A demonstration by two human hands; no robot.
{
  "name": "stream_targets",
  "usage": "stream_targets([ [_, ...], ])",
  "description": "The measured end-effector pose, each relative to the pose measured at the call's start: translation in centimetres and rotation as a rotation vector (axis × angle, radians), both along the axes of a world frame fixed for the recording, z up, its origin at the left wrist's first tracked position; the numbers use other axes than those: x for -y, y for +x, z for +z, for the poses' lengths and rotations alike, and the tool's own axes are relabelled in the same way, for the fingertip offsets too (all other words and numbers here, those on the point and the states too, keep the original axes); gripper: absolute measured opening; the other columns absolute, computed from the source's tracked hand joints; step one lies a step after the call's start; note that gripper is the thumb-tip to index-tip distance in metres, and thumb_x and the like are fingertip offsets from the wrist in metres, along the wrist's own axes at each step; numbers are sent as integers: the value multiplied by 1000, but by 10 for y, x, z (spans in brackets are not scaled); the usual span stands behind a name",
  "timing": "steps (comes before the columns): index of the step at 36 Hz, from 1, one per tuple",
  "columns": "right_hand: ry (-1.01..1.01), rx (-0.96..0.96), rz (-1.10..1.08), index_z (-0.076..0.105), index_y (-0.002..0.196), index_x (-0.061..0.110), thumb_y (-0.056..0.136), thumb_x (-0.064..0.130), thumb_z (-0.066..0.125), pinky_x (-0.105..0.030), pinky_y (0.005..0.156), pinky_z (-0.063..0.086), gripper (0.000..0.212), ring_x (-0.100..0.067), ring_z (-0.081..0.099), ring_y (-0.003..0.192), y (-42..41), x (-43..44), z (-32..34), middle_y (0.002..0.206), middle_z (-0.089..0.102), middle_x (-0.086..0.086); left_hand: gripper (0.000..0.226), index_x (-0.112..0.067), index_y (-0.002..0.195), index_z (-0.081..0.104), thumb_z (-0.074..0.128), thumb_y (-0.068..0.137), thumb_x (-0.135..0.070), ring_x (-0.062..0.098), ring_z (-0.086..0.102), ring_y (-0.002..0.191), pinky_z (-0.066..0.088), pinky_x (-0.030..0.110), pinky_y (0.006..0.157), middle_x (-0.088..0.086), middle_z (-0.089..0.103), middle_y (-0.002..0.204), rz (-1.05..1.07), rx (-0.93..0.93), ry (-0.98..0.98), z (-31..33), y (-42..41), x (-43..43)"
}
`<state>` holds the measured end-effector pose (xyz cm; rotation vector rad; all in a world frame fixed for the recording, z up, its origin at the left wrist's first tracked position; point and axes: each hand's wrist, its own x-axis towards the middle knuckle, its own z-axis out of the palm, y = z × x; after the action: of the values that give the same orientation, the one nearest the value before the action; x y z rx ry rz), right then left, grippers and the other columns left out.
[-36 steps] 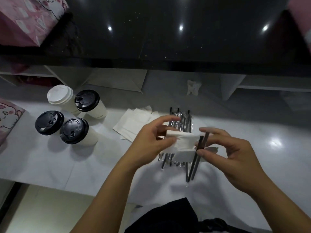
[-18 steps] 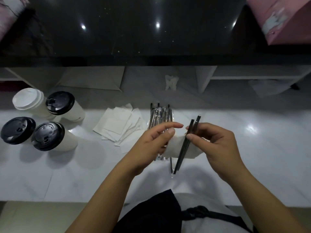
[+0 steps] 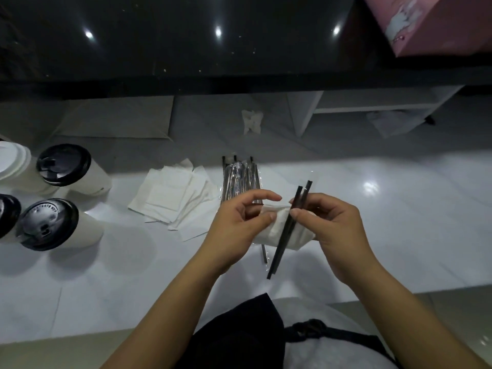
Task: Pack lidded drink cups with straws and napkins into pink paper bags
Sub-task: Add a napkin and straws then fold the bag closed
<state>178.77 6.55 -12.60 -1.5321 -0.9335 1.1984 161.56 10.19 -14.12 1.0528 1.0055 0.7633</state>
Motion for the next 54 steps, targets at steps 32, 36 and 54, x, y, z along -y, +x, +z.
stream_targets([
  [32,-113,-478,-212,62,94,17,94,-3,49,-27,53,53,24,-17,68,71,26,50,-7,86,72,-2,42,-28,105,74,67,85,8,13,67,76,56,26,65,-12,73,100,-512,-82,136,-18,4,19],
  [36,-181,-505,-89,61,92,16,93,-1,50,-28,58,54,21,-17,68,73,43,42,-5,86,72,-2,24,-37,110,74,73,88,-26,29,68,86,58,40,77,-2,72,106,-551,-107,94,-12,12,19],
  [54,-527,-691,393,66,118,9,87,27,64,-36,68,60,36,-26,68,87,74,-3,-28,108,67,-15,48,-28,124,68,59,89,4,21,61,90,53,32,76,0,67,109,176,-165,-72,2,66,90],
])
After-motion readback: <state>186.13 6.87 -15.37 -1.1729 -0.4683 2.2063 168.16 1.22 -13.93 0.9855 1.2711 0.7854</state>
